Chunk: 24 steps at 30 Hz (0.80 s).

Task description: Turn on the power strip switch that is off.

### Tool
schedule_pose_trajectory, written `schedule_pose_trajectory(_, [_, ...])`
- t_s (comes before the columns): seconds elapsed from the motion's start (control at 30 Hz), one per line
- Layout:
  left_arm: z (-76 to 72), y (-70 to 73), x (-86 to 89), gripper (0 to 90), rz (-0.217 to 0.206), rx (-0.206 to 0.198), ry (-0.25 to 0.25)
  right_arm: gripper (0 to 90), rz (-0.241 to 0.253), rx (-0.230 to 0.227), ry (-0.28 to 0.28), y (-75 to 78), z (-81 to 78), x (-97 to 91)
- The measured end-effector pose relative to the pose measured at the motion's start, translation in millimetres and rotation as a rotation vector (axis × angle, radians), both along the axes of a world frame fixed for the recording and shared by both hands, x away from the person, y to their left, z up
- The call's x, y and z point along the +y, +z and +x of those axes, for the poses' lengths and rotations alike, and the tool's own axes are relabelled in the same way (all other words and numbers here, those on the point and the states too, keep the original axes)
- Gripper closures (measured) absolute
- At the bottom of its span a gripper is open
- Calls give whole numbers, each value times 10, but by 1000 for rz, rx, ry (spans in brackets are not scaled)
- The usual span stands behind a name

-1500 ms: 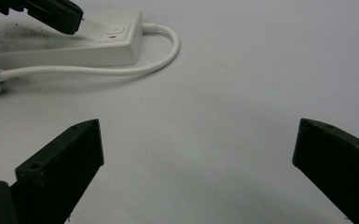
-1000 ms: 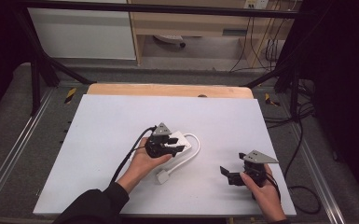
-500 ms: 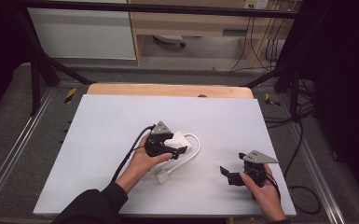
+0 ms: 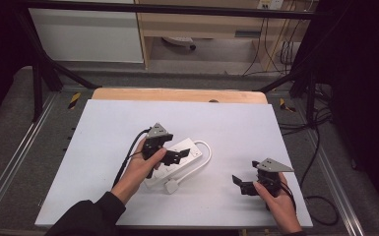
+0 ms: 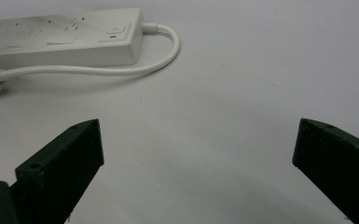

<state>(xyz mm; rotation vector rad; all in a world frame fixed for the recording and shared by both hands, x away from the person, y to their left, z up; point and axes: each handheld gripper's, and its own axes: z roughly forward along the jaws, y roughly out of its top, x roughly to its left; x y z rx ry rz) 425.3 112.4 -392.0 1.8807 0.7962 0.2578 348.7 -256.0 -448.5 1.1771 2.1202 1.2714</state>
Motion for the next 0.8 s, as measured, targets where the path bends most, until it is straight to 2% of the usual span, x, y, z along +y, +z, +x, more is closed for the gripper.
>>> schedule_pose_trajectory(0.57, [-208,104,709,91,-18,-71,116,22,0,9,-9,-5,11,-5])
schedule_pose_trajectory(0.8, [-295,101,975,88,-26,-71,146,22,-1,13,-12,-8,10,-5])
